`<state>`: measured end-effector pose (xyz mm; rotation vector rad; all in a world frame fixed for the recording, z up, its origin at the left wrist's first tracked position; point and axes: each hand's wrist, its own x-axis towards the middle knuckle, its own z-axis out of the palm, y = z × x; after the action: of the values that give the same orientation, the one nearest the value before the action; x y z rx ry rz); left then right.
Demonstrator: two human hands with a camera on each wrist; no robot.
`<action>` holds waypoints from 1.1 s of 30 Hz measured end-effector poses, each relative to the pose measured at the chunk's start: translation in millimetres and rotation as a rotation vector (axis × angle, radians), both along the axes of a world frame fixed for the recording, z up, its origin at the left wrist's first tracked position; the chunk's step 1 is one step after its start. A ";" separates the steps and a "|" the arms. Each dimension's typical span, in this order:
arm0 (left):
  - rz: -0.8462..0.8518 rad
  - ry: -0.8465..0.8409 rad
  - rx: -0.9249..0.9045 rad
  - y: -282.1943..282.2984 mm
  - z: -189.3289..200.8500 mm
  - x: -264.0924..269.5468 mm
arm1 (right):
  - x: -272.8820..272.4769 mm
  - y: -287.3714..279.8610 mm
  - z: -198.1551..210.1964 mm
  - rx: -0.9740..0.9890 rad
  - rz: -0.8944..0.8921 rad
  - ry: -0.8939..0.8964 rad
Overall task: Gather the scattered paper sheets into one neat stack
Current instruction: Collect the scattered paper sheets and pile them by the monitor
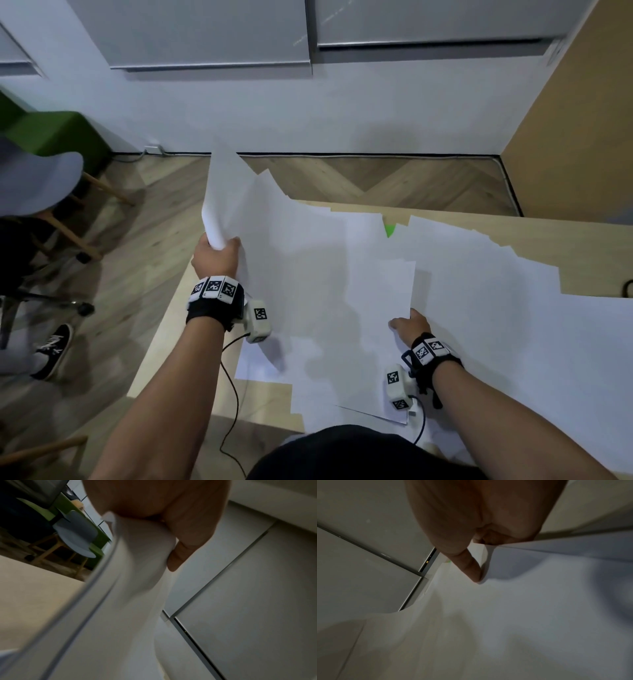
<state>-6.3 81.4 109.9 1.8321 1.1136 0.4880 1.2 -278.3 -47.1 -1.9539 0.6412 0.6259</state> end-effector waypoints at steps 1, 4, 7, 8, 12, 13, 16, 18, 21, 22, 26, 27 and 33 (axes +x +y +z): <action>-0.005 -0.017 0.000 -3.0 2.7 0.1 | 0.5 -1.9 -2.0 -0.003 0.008 0.004; -0.018 -0.083 -0.014 -11.0 12.3 2.1 | 1.6 -5.1 -2.8 -0.021 0.037 0.011; -0.027 -0.147 -0.027 -17.4 24.9 4.1 | 1.1 -6.5 0.0 -0.024 0.057 -0.003; -0.029 -0.164 -0.032 -18.3 28.4 4.3 | 0.6 -6.6 1.0 -0.027 0.067 -0.003; -0.001 -0.153 -0.005 -11.9 35.5 0.8 | 1.6 -9.1 -2.0 -0.039 0.108 -0.004; 0.020 -0.134 0.001 -8.1 34.3 -2.1 | 1.9 -10.2 -3.1 -0.047 0.116 -0.008; 0.089 -0.100 -0.013 3.9 29.5 -15.4 | 0.9 -11.6 -1.0 -0.055 0.133 0.002; 0.095 -0.108 -0.009 10.2 27.4 -23.1 | 1.6 -11.6 0.8 -0.061 0.137 0.005; 0.050 -0.126 0.062 14.2 30.6 -30.5 | 3.4 -10.1 0.0 -0.081 0.143 0.010; 0.032 -0.124 0.088 14.2 32.5 -31.3 | 4.0 -9.0 -0.9 -0.082 0.144 0.010; -0.050 -0.155 0.110 10.4 41.4 -29.0 | 5.7 -4.0 -1.5 -0.078 0.150 0.012; -0.076 -0.157 0.107 7.9 44.1 -27.2 | 6.5 -2.7 -2.4 -0.073 0.141 0.018; -0.350 -0.284 -0.123 -25.2 62.9 -13.6 | 5.7 2.2 -4.2 -0.031 0.031 0.031</action>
<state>-19.9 56.2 172.8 1.7382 0.6031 0.4445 7.0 -276.1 -51.3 -1.9901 0.6441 0.6700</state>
